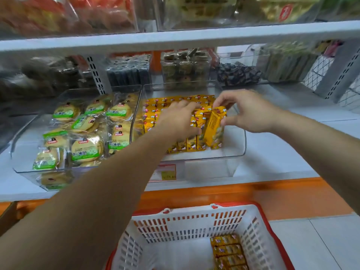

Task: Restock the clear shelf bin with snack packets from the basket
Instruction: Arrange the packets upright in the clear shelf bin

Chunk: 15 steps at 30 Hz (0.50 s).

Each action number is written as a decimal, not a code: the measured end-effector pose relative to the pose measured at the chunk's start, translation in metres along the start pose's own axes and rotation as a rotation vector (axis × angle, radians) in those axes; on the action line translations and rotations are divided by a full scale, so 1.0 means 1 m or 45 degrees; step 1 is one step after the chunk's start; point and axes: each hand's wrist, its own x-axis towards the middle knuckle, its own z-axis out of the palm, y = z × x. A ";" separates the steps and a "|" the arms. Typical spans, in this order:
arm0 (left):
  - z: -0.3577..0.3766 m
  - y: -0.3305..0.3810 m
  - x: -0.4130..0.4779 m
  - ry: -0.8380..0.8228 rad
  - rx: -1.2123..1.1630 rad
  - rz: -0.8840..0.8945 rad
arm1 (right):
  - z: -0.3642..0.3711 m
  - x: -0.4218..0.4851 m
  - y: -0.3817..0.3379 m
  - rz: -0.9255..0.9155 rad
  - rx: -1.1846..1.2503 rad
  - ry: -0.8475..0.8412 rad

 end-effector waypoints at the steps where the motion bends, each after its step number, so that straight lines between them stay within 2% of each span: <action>1: 0.004 -0.002 0.006 -0.039 0.035 0.030 | 0.003 0.008 0.001 -0.015 -0.062 -0.033; 5: 0.017 -0.011 0.014 -0.020 0.087 0.102 | 0.012 0.030 0.005 0.015 -0.217 -0.109; 10: 0.027 -0.018 0.013 0.040 0.017 0.102 | 0.018 0.042 0.008 0.164 -0.423 -0.080; 15: 0.030 -0.018 0.010 0.079 0.011 0.087 | 0.022 0.041 0.001 0.153 -0.580 -0.043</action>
